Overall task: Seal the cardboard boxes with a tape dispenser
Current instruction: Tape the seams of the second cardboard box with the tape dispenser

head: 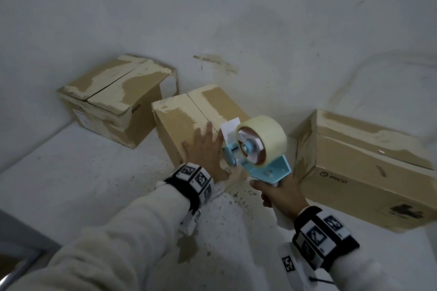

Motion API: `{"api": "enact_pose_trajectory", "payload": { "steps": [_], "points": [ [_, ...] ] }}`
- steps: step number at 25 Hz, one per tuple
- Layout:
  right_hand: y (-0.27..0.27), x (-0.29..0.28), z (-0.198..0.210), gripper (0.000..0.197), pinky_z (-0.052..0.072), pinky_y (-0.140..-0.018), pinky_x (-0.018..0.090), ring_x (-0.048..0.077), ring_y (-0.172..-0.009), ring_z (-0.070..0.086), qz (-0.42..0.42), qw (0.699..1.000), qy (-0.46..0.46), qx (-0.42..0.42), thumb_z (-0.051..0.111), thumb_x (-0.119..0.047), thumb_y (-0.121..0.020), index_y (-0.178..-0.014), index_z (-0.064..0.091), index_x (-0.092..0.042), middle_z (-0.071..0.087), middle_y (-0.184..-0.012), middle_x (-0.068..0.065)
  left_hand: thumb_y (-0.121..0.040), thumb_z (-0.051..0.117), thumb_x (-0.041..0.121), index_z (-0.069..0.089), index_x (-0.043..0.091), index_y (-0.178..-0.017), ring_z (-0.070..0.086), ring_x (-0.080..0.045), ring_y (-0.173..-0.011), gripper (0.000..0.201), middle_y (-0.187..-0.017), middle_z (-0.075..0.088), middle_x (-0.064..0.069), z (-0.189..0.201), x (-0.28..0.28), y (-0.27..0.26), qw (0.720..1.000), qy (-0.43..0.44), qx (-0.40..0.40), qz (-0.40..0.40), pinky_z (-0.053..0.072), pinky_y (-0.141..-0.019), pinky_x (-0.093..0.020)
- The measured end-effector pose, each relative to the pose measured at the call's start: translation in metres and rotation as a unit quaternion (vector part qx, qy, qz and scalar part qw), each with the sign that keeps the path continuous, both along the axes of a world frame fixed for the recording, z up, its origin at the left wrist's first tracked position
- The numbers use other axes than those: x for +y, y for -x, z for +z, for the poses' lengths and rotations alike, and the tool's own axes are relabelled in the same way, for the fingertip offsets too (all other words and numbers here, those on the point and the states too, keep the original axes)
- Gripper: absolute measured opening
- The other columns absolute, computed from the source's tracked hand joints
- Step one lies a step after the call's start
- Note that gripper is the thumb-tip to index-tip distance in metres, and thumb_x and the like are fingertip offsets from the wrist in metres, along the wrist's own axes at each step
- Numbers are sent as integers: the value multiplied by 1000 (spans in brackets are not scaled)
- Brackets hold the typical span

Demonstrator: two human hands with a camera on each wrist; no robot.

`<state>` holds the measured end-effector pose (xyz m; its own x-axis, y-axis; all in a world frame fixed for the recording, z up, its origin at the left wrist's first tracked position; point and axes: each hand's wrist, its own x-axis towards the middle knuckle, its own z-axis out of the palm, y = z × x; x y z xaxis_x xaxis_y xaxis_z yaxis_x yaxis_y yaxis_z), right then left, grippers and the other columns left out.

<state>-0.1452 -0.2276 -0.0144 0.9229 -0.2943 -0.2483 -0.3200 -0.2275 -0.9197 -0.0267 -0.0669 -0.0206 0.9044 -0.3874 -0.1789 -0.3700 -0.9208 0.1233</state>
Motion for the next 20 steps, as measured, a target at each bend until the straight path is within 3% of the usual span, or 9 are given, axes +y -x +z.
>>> {"api": "enact_pose_trajectory", "payload": {
  "steps": [3,5,9,14,18,20],
  "points": [
    [-4,-9,2,8,54,-61,37,22,-60,65,46,997,39,46,72,-13,-70,-76,67,-12,68,-64,6,-74,58,62,-3,27,-150,-17,-26,-145,104,-159,-11,0,-2,2,-13,988,-58,-35,-139,-5,-114,-59],
    [-5,-7,3,7,54,-62,38,24,-65,65,32,996,59,56,67,-9,-67,-70,65,-16,69,-68,7,-79,56,55,5,27,-151,-12,-22,-146,93,-160,-6,0,-2,-1,-14,982,-62,-26,-178,-6,-117,-54],
    [-2,9,2,15,37,-47,30,20,-46,43,-33,999,-11,6,59,3,-71,-69,56,-12,51,-55,7,-83,54,50,9,25,-150,1,-22,-146,85,-159,1,0,2,-3,-13,981,-66,-23,-179,4,-119,-48],
    [39,-3,1,20,35,-42,26,11,-37,42,-62,998,-19,-8,66,3,-71,-67,55,-14,51,-43,-6,-84,51,52,6,26,-150,-3,-23,-147,85,-160,-2,2,-8,-3,-15,979,-76,-25,-189,6,-118,-49],
    [73,-12,-9,21,35,-45,28,12,-39,41,-88,996,-33,-2,66,6,-69,-69,55,-12,51,-41,-6,-87,48,54,-6,28,-150,-10,-20,-147,88,-159,-14,5,-8,1,-16,980,-54,-4,-189,-1,-118,-47],
    [73,-12,-13,20,35,-43,26,11,-38,41,-102,994,-43,5,67,5,-69,-71,56,-12,51,-42,-7,-90,43,54,-5,27,-151,-11,-20,-147,82,-159,-13,4,-3,0,-15,982,-41,18,-183,-2,-118,-47]
  ]
}}
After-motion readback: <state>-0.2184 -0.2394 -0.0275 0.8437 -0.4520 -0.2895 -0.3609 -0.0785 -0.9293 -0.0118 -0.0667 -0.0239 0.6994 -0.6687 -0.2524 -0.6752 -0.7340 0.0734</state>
